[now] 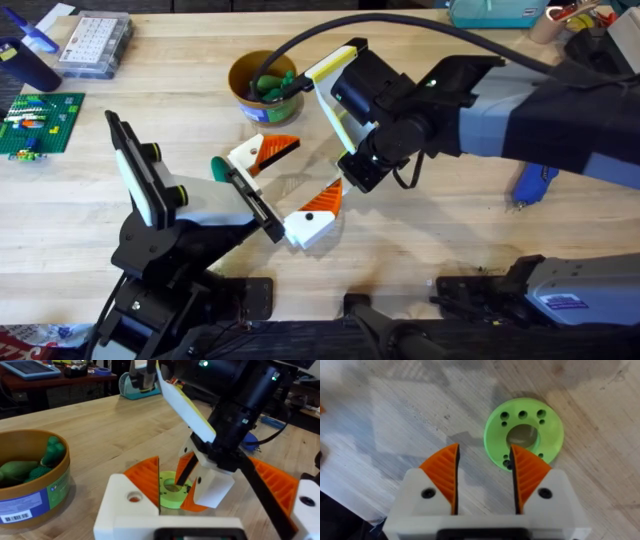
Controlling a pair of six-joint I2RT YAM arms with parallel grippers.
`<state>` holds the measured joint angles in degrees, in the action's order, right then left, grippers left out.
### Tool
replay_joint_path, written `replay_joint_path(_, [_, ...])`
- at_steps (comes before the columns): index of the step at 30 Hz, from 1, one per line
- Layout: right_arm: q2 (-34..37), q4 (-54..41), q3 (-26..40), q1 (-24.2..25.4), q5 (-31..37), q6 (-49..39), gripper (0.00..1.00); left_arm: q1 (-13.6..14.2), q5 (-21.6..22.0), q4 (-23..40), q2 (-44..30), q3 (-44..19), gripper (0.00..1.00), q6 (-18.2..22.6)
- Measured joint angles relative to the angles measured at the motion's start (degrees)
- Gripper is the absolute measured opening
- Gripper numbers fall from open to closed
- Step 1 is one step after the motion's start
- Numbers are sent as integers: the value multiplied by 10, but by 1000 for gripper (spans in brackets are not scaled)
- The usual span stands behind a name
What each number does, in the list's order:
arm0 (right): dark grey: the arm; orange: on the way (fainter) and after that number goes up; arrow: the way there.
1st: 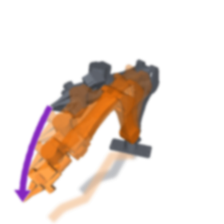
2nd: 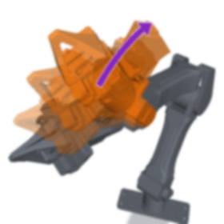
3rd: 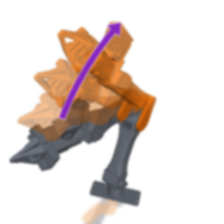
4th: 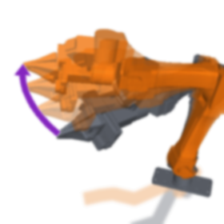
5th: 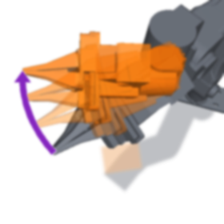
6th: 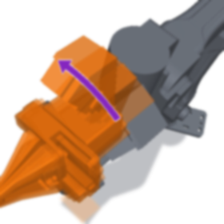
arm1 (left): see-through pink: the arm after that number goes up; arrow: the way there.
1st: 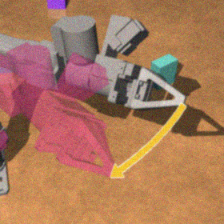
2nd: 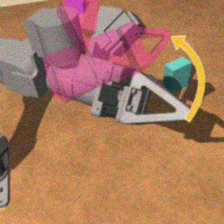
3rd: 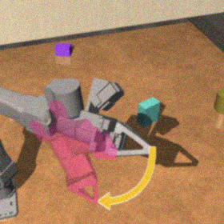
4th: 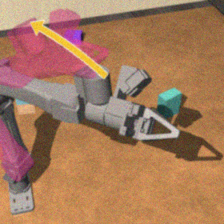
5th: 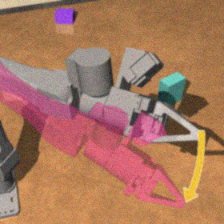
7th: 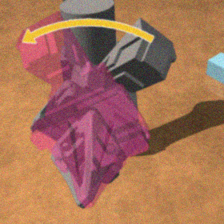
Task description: Pick up the gripper from the table and insert it into the empty holder that is missing its gripper. Then pick up a screw, insert it into the mounting hole, and use the screwdriver to tighten it. Finally, clean up the table by picking up the vegetable and placing it into the bucket.
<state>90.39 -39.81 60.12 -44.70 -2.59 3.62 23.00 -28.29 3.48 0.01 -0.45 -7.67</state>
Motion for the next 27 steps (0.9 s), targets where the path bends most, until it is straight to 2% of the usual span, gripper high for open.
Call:
replay_joint_path(5, [3,-17,1,0,0,3,529,0,0,-2,0,0,992,-1])
replay_joint_path(10, [-8,-58,31,22,0,9,529,0,0,-3,0,0,992,-1])
replay_joint_path(15, [-77,-88,65,55,0,16,529,0,0,-2,0,0,992,-1])
replay_joint_path(21, [-176,-131,70,64,0,35,529,0,0,-2,0,0,992,-1])
replay_joint_path(27, [-198,-136,65,64,2,53,529,0,0,-3,0,0,992,-1])
